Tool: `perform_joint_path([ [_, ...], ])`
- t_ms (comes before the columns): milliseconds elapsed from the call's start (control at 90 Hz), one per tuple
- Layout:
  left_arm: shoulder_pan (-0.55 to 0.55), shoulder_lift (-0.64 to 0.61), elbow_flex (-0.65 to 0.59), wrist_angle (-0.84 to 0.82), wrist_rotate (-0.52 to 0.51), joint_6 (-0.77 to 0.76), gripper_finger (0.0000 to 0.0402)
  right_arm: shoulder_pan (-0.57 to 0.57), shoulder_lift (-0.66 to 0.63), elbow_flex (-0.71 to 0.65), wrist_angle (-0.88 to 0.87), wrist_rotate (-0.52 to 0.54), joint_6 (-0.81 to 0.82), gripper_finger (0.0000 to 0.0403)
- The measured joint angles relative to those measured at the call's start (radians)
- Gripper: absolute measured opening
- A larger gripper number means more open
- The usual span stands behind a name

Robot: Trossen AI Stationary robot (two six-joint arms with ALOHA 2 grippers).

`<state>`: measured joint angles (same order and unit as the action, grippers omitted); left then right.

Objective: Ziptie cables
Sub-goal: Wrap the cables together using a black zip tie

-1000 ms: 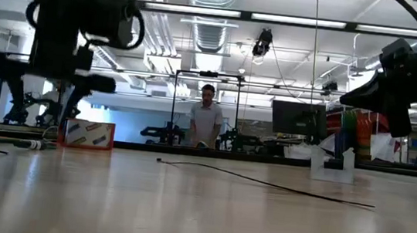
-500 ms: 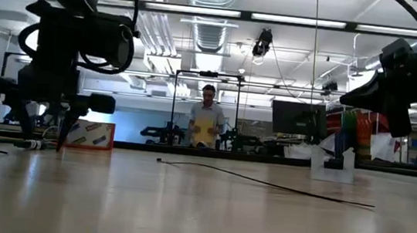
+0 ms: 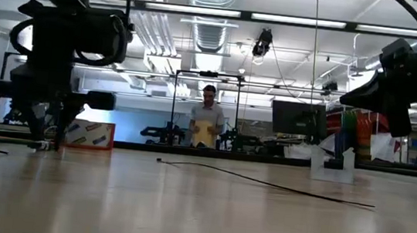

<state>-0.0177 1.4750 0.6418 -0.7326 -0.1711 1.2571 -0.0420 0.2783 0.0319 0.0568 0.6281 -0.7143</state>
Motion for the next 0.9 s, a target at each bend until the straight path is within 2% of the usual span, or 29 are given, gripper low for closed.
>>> perform_joint_path([
  [167, -0.017, -0.001, -0.007, 0.029, -0.006, -0.065, 0.0077, 0.000, 0.000, 0.000, 0.000, 0.000, 0.000, 0.0007],
  [544, -0.041, 0.005, 0.062, 0.055, 0.013, -0.276, 0.0076, 0.000, 0.000, 0.000, 0.000, 0.000, 0.000, 0.0007],
  [744, -0.048, 0.005, 0.068, 0.148, 0.060, -0.396, 0.0076, 0.000, 0.000, 0.000, 0.000, 0.000, 0.000, 0.0007],
  [900, -0.048, 0.008, 0.064, 0.162, 0.056, -0.413, 0.0076, 0.000, 0.000, 0.000, 0.000, 0.000, 0.000, 0.0007],
])
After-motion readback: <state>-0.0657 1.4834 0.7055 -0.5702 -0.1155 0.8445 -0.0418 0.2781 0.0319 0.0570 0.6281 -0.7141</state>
